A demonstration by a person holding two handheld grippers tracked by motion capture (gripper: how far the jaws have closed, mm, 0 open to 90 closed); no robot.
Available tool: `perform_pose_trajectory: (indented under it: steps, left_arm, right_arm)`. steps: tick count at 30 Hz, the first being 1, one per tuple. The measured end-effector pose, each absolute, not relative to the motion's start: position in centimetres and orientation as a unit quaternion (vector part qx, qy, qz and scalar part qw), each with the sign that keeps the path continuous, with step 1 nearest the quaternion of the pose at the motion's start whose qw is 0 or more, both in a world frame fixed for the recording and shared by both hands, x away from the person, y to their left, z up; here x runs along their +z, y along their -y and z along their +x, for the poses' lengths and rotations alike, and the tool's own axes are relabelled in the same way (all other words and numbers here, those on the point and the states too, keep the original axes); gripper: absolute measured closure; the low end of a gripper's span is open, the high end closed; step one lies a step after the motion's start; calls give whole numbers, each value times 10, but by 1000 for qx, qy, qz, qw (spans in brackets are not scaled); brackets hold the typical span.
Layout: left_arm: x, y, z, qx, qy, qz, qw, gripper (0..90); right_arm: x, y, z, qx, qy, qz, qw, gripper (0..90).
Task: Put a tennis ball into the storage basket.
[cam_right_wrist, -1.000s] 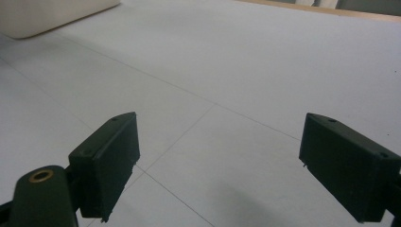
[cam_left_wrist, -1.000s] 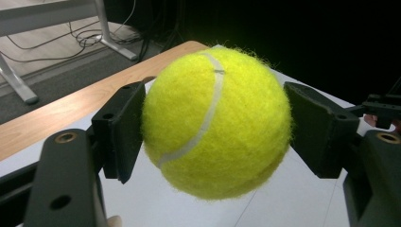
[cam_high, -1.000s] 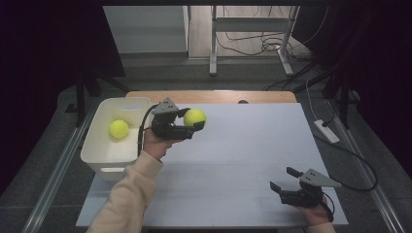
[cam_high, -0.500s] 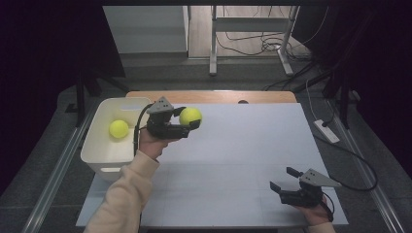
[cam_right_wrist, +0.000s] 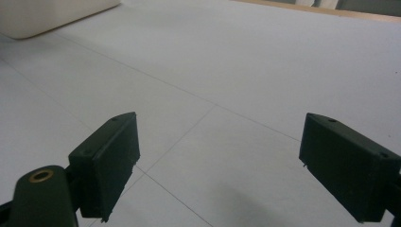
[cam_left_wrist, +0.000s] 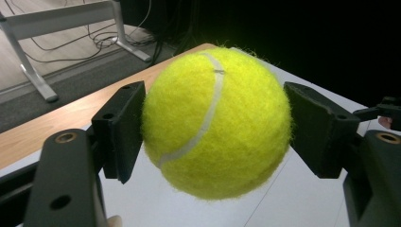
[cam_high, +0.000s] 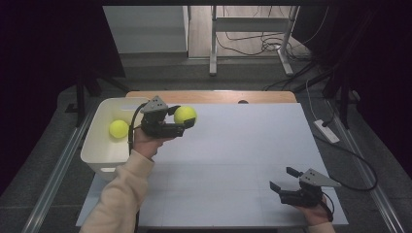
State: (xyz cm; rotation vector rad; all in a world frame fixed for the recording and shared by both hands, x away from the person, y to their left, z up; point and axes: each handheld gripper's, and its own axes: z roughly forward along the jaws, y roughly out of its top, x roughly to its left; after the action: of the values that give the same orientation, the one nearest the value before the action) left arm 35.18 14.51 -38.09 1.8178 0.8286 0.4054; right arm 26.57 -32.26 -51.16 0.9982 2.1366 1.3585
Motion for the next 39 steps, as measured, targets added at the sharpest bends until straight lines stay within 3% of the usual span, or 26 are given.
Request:
perform_pose_trajectory:
  steps: [39]
  left_arm:
    - [-383, -190, 347, 200, -388, 733, 521, 267]
  right_arm:
    - [-512, 322, 266, 485, -769, 358, 212, 129]
